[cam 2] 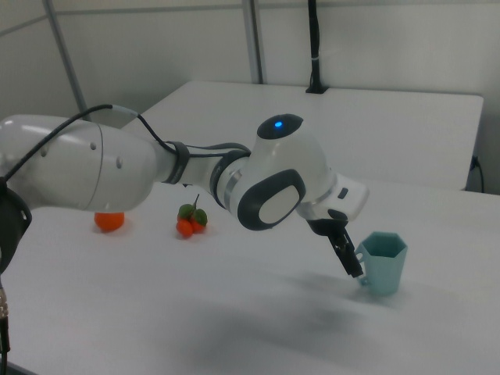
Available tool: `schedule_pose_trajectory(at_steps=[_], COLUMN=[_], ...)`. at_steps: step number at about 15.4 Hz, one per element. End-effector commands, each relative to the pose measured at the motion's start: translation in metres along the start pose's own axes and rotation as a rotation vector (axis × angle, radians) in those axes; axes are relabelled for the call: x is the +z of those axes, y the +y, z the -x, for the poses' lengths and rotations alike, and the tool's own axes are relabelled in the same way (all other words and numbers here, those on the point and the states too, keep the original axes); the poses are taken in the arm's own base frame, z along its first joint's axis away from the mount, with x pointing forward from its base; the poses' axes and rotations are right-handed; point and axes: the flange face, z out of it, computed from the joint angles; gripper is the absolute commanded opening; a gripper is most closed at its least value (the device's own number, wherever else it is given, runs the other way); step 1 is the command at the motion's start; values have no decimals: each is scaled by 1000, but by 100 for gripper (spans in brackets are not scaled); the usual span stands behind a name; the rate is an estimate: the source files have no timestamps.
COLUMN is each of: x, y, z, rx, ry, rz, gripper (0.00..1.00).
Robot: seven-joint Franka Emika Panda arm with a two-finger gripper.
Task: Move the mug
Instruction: 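Close the gripper on the rim of the teal mug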
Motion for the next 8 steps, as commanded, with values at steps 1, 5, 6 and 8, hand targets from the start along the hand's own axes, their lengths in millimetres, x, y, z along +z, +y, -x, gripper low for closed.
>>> schedule_pose_trajectory(at_steps=[1, 5, 6, 8], x=[12, 29, 31, 34], y=[5, 5, 5, 5], z=[0, 3, 4, 4], rx=[27, 23, 19, 21], ry=[29, 40, 39, 38], rz=[-11, -8, -6, -6], gripper=[99, 85, 82, 76])
